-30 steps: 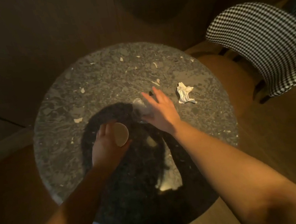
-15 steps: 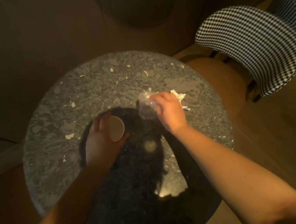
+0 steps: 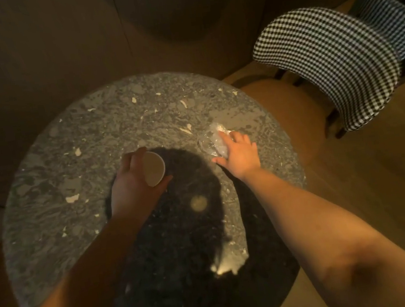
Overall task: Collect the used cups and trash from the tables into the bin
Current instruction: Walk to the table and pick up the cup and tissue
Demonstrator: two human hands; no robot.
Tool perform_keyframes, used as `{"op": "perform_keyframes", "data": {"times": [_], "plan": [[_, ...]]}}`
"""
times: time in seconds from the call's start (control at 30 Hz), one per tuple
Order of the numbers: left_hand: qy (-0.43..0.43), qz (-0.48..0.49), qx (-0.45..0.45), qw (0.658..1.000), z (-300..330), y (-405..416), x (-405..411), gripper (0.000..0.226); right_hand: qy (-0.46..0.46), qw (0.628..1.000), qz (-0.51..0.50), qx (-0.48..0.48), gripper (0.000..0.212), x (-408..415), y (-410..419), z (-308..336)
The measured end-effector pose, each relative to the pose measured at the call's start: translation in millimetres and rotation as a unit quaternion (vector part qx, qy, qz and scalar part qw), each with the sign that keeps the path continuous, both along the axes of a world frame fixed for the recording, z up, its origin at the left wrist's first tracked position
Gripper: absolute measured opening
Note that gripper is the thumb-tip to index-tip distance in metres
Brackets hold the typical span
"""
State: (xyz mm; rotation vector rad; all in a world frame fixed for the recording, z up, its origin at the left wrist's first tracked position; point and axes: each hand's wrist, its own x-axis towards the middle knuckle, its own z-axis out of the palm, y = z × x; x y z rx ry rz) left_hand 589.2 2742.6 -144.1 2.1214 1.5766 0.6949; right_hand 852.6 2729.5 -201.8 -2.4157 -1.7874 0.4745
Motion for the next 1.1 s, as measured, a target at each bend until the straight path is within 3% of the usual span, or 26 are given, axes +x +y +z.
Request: {"op": "perform_keyframes", "data": {"times": [0.13,0.23,0.57,0.67,0.73,0.87,1.1], "plan": [[0.014,-0.001,0.006,1.0,-0.8,-1.1,4.3,0.084,0.029,0.997,-0.017,0.066,0.044,3.1,-6.2,0.3],[0.022,-0.011,0.007,1.0,3.1,-10.0,11.1,0.083,0.083,0.991,-0.049,0.092,0.034,4.2,-19.7,10.4],[0.014,-0.105,0.009,0.994,36.3,-70.9,42.2,0.077,0.108,0.958,-0.152,0.218,0.048,8.8,-132.6,82.3],[0.0,-0.157,0.03,0.987,39.0,-93.1,62.2,0.07,0.111,0.946,-0.208,0.221,0.042,10.6,-178.7,89.3],[0.002,-0.206,0.04,0.978,37.3,-113.0,80.4,0.071,0.115,0.93,-0.272,0.218,0.04,14.6,-218.0,89.6],[0.005,-0.301,-0.028,0.953,35.5,-155.0,121.0,0.073,0.1,0.891,-0.387,0.216,0.035,13.8,-305.9,86.0],[0.008,-0.495,-0.019,0.869,27.2,-262.5,164.7,0.071,0.038,0.769,-0.603,0.208,0.037,-39.9,-470.7,76.0]]}}
